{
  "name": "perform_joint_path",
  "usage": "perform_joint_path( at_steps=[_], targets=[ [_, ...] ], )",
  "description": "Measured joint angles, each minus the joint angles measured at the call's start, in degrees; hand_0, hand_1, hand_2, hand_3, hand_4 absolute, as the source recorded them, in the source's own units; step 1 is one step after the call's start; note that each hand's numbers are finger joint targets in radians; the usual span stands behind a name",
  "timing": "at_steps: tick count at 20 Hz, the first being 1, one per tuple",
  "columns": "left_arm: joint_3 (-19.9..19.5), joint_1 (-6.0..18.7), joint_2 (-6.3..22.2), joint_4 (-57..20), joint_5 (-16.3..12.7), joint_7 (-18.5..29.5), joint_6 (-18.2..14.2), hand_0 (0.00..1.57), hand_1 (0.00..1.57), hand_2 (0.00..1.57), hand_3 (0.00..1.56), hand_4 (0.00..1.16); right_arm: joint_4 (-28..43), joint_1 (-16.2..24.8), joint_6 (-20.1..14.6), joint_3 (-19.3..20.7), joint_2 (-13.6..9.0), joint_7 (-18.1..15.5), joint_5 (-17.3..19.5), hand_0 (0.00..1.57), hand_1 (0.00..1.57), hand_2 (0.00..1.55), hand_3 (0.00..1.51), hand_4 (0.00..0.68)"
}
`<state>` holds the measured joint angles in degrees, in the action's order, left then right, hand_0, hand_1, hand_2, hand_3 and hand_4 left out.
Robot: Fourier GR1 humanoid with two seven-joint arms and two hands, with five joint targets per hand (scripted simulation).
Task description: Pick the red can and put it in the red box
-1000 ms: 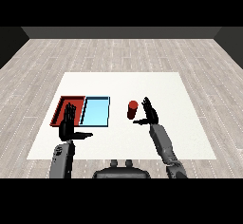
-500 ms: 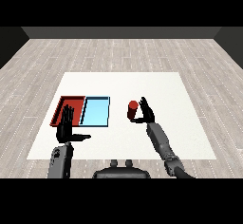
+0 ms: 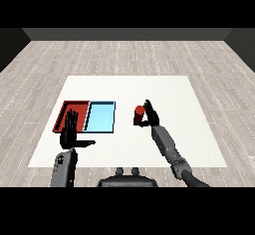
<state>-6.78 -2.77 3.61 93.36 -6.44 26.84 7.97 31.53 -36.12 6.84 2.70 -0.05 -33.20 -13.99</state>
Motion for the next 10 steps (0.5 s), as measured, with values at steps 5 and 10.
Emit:
perform_joint_path(
  at_steps=[5, 10],
  targets=[
    [0.10, -0.28, -0.33, 0.98, -0.48, -0.55, -0.05, 0.00, 0.00, 0.00, 0.00, 0.00, -5.82, -3.75, -1.32, -1.84, 0.04, -2.06, -2.23, 0.00, 0.00, 0.00, 0.00, 0.000],
    [-0.69, -0.02, 0.07, 1.11, -0.82, -0.90, -0.27, 0.00, 0.00, 0.00, 0.00, 0.00, -10.52, -6.84, -1.94, -4.94, 0.05, -3.57, -6.12, 0.00, 0.00, 0.00, 0.00, 0.000]
  ],
)
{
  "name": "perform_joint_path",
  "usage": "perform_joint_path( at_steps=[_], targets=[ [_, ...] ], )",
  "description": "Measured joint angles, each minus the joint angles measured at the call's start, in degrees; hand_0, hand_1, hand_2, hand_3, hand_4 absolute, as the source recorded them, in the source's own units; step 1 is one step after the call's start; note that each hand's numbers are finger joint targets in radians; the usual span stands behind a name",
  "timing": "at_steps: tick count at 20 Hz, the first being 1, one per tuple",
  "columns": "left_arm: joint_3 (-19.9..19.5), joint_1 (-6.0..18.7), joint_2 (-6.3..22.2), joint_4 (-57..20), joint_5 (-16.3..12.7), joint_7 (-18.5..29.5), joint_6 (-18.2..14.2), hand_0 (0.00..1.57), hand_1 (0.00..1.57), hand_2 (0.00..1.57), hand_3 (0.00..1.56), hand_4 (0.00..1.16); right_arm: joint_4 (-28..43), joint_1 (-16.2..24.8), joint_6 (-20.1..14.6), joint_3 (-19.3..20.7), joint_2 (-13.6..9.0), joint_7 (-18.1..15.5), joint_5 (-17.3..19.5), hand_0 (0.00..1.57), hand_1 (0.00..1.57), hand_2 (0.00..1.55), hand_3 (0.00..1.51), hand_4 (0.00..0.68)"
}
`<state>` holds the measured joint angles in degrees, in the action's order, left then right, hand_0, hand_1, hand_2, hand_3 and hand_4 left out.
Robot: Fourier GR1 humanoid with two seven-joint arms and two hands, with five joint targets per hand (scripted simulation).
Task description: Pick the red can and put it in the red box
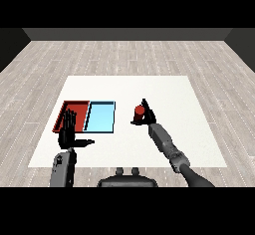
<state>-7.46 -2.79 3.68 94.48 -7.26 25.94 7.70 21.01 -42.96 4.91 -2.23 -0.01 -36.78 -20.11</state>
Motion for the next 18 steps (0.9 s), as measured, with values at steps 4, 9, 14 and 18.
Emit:
perform_joint_path(
  at_steps=[4, 9, 14, 18],
  targets=[
    [0.00, -0.47, -0.07, 0.06, 0.15, 0.00, -0.08, 0.00, 0.00, 0.00, 0.00, 0.00, -4.06, -2.91, -0.50, -1.94, -0.01, -0.78, -2.08, 0.00, 0.00, 0.00, 0.00, 0.000],
    [-0.74, 0.73, 0.62, -0.63, -0.12, -0.19, 0.07, 0.00, 0.00, 0.00, 0.00, 0.00, -6.74, -4.73, -0.21, -4.35, -0.01, -1.63, -4.73, 0.00, 0.00, 0.00, 0.00, 0.000],
    [-0.36, 0.51, -0.15, -1.36, 0.46, 1.09, -0.42, 0.00, 0.00, 0.00, 0.00, 0.00, -6.81, -6.63, -2.73, -8.87, 0.00, 0.32, -9.93, 0.00, 0.00, 0.00, 0.00, 0.000],
    [-0.64, 1.39, 0.00, -1.56, 0.15, 0.58, -0.53, 0.00, 0.00, 0.00, 0.00, 0.00, -8.83, -8.56, -8.70, -10.01, -0.02, 3.11, -11.64, 1.52, 1.52, 1.48, 1.41, 0.524]
  ],
)
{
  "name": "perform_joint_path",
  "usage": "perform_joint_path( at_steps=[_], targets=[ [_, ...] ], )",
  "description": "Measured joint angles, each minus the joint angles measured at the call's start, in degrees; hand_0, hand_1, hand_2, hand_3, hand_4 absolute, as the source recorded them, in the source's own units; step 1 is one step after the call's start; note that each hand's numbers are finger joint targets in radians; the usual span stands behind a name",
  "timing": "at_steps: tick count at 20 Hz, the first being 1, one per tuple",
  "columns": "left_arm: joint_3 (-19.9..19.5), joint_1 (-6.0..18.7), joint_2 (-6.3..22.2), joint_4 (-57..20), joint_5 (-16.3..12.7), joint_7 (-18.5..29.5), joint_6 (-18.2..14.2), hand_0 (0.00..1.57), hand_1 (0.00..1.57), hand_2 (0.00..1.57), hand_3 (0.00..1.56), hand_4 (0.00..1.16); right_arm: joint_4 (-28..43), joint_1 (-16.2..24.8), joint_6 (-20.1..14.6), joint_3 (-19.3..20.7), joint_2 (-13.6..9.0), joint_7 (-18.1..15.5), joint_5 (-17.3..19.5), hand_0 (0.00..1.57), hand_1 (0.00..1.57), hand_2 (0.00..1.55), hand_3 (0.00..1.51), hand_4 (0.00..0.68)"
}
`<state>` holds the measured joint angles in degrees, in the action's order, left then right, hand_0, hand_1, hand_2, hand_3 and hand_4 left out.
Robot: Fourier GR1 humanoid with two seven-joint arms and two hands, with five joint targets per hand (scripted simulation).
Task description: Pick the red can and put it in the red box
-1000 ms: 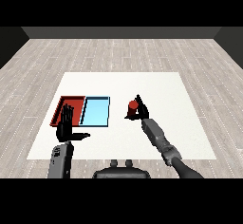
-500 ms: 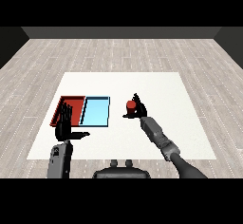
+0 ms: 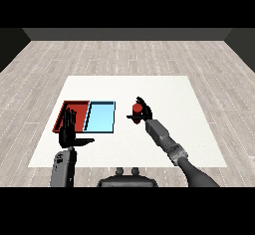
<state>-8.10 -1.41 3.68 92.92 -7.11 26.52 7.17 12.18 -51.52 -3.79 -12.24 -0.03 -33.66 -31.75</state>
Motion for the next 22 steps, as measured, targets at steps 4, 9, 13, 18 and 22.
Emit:
perform_joint_path(
  at_steps=[4, 9, 13, 18, 22],
  targets=[
    [-0.67, 0.15, 0.68, -0.22, -0.55, -0.30, 0.41, 0.00, 0.00, 0.00, 0.00, 0.00, -1.74, -0.69, -7.52, -2.86, 0.00, 2.35, 0.49, 1.46, 1.46, 1.46, 1.41, 0.533],
    [-0.40, -0.69, 0.50, 0.67, -0.30, -0.35, 0.28, 0.00, 0.00, 0.00, 0.00, 0.00, -2.15, -2.02, -13.68, -6.27, 0.01, 6.61, 1.34, 1.48, 1.48, 1.46, 1.41, 0.534],
    [-0.54, -0.90, 0.57, 0.04, -0.19, 0.56, 0.50, 0.00, 0.00, 0.00, 0.00, 0.00, -2.03, -2.16, -15.62, -7.89, -0.09, 8.10, 1.26, 1.53, 1.53, 1.49, 1.42, 0.527],
    [-0.23, -1.00, 0.47, 0.29, 0.12, 0.17, 0.31, 0.00, 0.00, 0.00, 0.00, 0.00, -1.00, -1.93, -16.99, -9.66, -0.08, 8.10, 0.60, 1.48, 1.48, 1.44, 1.38, 0.537],
    [-0.68, 0.29, 0.77, -0.67, -0.70, 0.13, 0.80, 0.00, 0.00, 0.00, 0.00, 0.00, 0.07, -2.04, -17.77, -9.92, -0.01, 6.18, 0.51, 1.51, 1.51, 1.45, 1.39, 0.586]
  ],
)
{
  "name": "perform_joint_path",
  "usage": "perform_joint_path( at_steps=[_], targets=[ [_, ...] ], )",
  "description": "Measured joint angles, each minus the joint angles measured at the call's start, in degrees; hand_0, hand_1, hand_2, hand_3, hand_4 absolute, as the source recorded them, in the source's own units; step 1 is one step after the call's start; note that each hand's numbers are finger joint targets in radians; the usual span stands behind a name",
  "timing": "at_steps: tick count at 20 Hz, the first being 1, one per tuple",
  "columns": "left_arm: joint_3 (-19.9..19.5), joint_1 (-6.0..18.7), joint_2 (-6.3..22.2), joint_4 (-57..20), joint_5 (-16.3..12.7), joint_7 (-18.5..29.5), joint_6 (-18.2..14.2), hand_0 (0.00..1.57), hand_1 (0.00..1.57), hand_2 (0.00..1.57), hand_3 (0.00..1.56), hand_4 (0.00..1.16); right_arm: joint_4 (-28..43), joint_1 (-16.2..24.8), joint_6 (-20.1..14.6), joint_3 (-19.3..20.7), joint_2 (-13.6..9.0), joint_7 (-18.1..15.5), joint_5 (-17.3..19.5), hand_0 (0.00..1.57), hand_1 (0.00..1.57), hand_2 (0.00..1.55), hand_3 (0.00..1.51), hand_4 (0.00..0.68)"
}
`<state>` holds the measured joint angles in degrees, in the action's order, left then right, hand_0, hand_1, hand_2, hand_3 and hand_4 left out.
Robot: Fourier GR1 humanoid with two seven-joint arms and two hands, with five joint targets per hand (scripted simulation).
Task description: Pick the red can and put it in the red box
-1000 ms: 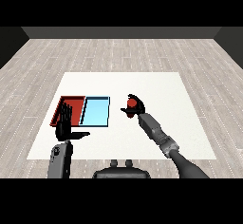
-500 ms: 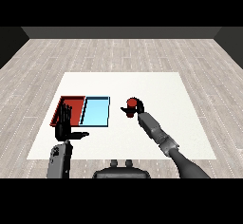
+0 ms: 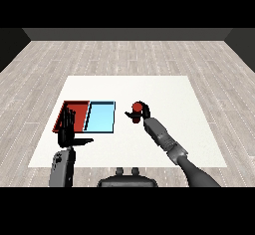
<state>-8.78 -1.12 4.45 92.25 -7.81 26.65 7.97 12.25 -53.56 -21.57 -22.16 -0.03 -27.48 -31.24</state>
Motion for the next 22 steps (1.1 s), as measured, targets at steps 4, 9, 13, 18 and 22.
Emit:
perform_joint_path(
  at_steps=[4, 9, 13, 18, 22],
  targets=[
    [0.98, -0.51, -0.17, 1.16, 0.28, -1.17, 0.18, 0.00, 0.00, 0.00, 0.00, 0.00, 0.68, -0.58, 1.27, 1.26, -0.97, -1.52, 1.32, 1.54, 1.54, 1.46, 1.39, 0.580],
    [4.09, -2.89, -1.41, 4.26, 2.71, -1.82, -0.43, 0.00, 0.00, 0.00, 0.00, 0.00, 9.07, 2.30, 1.71, 0.69, -4.13, 0.31, 3.70, 1.52, 1.52, 1.46, 1.38, 0.557],
    [6.91, -1.93, -2.25, 6.22, 4.36, -5.58, -1.31, 0.00, 0.00, 0.00, 0.00, 0.00, 18.95, 5.63, 1.00, -0.43, -7.73, 3.24, 5.30, 1.52, 1.52, 1.45, 1.38, 0.571],
    [11.71, -2.95, -3.58, 9.08, 4.60, -10.34, -0.88, 0.00, 0.00, 0.00, 0.00, 0.00, 33.69, 10.11, -0.80, -1.47, -13.86, 8.27, 6.74, 1.52, 1.52, 1.47, 1.40, 0.571],
    [13.11, -2.32, -3.83, 9.81, 4.34, -12.68, -0.67, 0.00, 0.00, 0.00, 0.00, 0.00, 48.25, 16.80, -3.41, -2.37, -18.15, 12.43, 8.61, 1.50, 1.50, 1.46, 1.40, 0.581]
  ],
)
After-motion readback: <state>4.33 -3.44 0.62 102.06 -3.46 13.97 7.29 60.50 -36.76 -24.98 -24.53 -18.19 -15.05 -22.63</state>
